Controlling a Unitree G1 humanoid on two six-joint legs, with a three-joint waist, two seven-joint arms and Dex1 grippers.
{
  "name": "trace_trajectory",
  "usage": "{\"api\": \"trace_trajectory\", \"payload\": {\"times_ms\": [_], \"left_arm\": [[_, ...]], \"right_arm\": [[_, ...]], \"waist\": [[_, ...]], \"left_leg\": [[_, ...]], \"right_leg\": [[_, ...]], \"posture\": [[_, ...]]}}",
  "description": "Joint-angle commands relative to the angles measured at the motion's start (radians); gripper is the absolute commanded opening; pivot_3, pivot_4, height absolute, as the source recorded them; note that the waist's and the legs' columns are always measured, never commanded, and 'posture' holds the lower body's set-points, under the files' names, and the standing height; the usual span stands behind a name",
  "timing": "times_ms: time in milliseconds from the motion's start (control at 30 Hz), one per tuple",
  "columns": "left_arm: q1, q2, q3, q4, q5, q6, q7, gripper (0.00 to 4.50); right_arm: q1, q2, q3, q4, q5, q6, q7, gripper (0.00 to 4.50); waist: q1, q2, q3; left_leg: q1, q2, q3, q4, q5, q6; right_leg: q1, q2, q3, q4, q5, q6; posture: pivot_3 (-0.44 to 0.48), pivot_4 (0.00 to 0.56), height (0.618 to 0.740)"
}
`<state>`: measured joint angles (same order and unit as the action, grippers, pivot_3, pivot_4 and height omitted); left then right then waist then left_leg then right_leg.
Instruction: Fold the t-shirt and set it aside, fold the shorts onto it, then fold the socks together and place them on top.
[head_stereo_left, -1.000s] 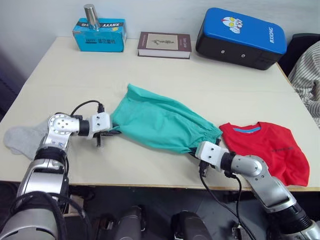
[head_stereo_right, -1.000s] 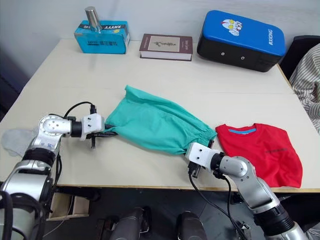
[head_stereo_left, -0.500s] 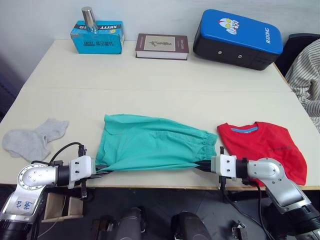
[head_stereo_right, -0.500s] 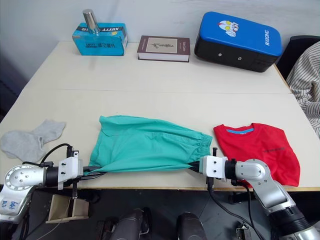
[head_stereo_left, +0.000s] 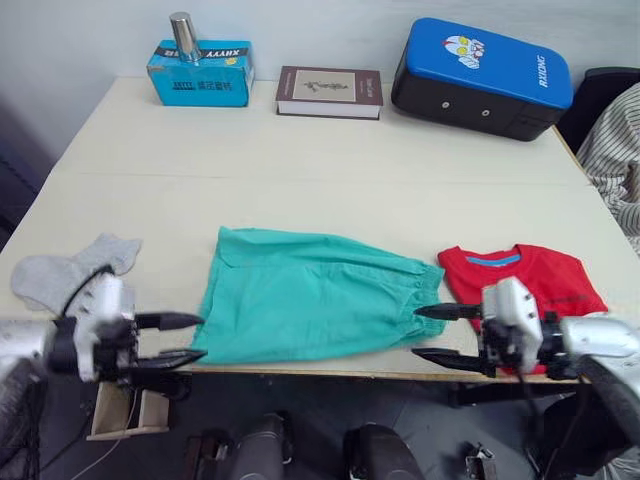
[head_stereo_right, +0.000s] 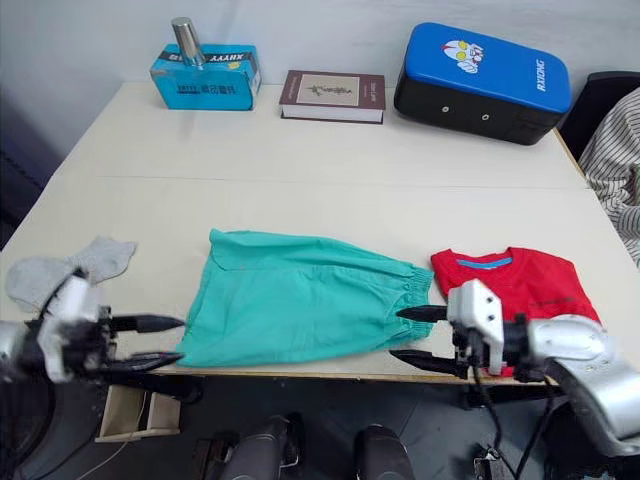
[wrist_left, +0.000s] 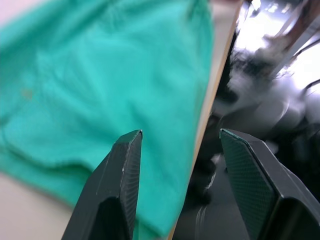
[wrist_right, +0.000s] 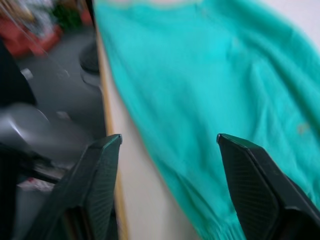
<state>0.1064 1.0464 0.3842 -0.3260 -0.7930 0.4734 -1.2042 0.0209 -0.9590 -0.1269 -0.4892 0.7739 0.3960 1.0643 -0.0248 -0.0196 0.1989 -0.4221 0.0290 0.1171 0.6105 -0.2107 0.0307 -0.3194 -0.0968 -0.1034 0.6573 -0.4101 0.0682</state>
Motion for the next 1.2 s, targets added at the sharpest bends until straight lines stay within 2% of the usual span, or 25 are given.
{"api": "trace_trajectory", "payload": {"times_ms": [33,133,233,367,500,733,833,1000,1100,1200], "left_arm": [[-0.158,-0.115,-0.143,-0.02,-0.009,0.052,0.109,1.97],[-0.273,-0.265,-0.308,0.07,0.165,-0.048,0.173,1.05],[-0.349,-0.37,-0.452,0.179,0.361,-0.168,0.231,0.07],[-0.392,-0.482,-0.517,0.293,0.517,-0.273,0.358,0.03],[-0.353,-0.549,-0.553,0.305,0.623,-0.267,0.476,0.03],[-0.287,-0.531,-0.55,0.332,0.707,-0.255,0.547,0.03],[-0.263,-0.497,-0.566,0.401,0.756,-0.309,0.545,0.03],[-0.253,-0.511,-0.557,0.446,0.728,-0.402,0.531,0.03],[-0.275,-0.545,-0.516,0.431,0.645,-0.439,0.49,0.03],[-0.319,-0.6,-0.439,0.352,0.456,-0.409,0.405,0.03]], "right_arm": [[-0.064,0.111,0.065,-0.038,-0.003,0.048,-0.123,2.07],[-0.146,0.287,0.241,-0.014,-0.225,0.017,-0.306,1.05],[-0.201,0.444,0.385,0.065,-0.467,-0.055,-0.477,0.01],[-0.222,0.608,0.453,0.18,-0.645,-0.127,-0.65,0.0],[-0.179,0.639,0.497,0.262,-0.809,-0.219,-0.741,0.0],[-0.061,0.63,0.353,0.293,-0.906,-0.376,-0.894,0.0],[0.01,0.632,0.244,0.3,-0.841,-0.45,-0.904,0.0],[0.045,0.658,0.166,0.31,-0.727,-0.482,-0.849,0.0],[0.014,0.714,0.135,0.253,-0.601,-0.455,-0.819,0.0],[-0.048,0.733,0.185,0.159,-0.472,-0.37,-0.718,0.0]], "waist": [[0.0,0.001,-0.001],[-0.002,0.001,-0.001],[-0.004,0.001,-0.001],[-0.001,0.001,-0.001],[-0.001,0.0,-0.002],[-0.002,0.0,-0.008],[-0.001,0.0,-0.017],[-0.004,0.006,-0.029],[-0.005,0.006,-0.029],[-0.006,0.009,-0.024]], "left_leg": [[0.0,0.0,0.0,0.0,0.0,0.0],[-0.001,-0.001,0.002,0.0,0.006,-0.001],[-0.002,0.0,0.005,0.0,0.008,-0.005],[-0.002,0.0,0.004,0.001,0.008,-0.005],[-0.002,0.0,0.004,0.001,0.008,-0.005],[0.001,0.0,0.003,0.0,0.007,-0.005],[0.002,0.0,0.003,-0.002,0.007,-0.006],[0.005,0.0,0.003,-0.005,0.006,-0.005],[0.017,0.0,0.005,-0.012,0.002,-0.007],[0.017,0.0,0.005,-0.014,0.002,-0.008]], "right_leg": [[0.0,0.0,0.0,-0.001,0.0,0.0],[-0.002,0.001,0.0,0.0,0.0,0.0],[-0.006,0.002,0.001,0.006,0.0,0.001],[-0.007,0.002,0.001,0.01,0.001,0.002],[-0.007,0.001,0.001,0.01,0.001,0.002],[-0.004,0.002,0.001,0.007,0.001,0.003],[-0.003,0.002,0.001,0.006,0.001,0.002],[0.0,0.002,0.002,0.004,0.001,0.002],[0.011,0.002,0.002,-0.001,0.0,0.0],[0.011,0.002,0.002,-0.002,-0.005,-0.005]], "posture": [[0.0,0.15,0.74],[0.0,0.15,0.74],[0.0,0.15,0.74],[0.0,0.15,0.74],[0.0,0.15,0.74],[0.0,0.15,0.74],[0.0,0.15,0.74],[0.0,0.15,0.74],[0.0,0.15,0.74],[0.0,0.15,0.74]]}}
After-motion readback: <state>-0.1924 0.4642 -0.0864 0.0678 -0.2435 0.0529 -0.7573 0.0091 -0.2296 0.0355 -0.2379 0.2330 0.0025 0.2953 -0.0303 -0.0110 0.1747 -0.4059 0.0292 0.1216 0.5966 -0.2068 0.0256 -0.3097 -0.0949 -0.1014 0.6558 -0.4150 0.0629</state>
